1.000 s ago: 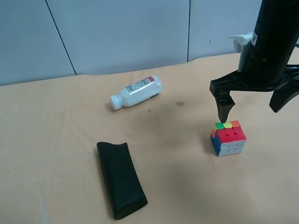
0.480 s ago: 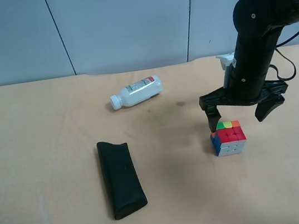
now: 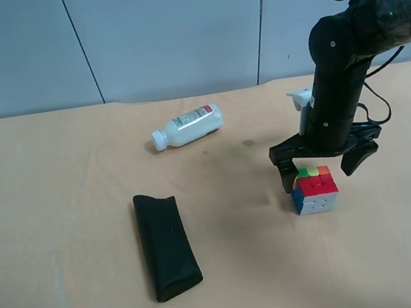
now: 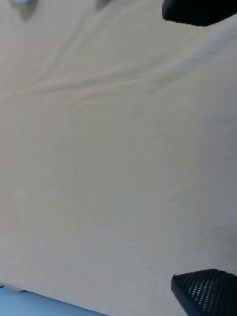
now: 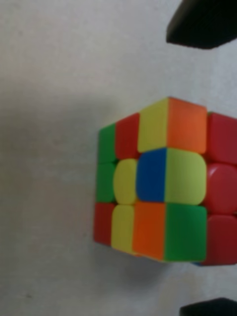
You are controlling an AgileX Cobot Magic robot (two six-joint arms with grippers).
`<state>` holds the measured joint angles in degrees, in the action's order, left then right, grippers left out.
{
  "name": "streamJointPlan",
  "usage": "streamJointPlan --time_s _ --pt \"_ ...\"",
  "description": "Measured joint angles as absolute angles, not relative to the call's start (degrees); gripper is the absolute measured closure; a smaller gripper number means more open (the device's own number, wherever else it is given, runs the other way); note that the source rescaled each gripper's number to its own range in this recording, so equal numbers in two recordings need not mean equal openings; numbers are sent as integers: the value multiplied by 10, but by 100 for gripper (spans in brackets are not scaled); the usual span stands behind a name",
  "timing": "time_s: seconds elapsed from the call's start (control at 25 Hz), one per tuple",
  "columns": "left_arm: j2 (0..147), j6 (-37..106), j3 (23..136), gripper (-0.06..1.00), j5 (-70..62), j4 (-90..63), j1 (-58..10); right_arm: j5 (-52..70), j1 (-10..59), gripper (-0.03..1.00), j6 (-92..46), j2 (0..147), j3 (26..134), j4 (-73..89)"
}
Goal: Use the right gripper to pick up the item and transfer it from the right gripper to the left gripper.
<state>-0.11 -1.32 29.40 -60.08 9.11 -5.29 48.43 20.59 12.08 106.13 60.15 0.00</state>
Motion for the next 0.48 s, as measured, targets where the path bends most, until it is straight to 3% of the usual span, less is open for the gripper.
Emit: streamJointPlan --time_s 0.48 --pt "-1 -13 294 -5 -601 91 -53 471 228 -3 121 1089 601 7"
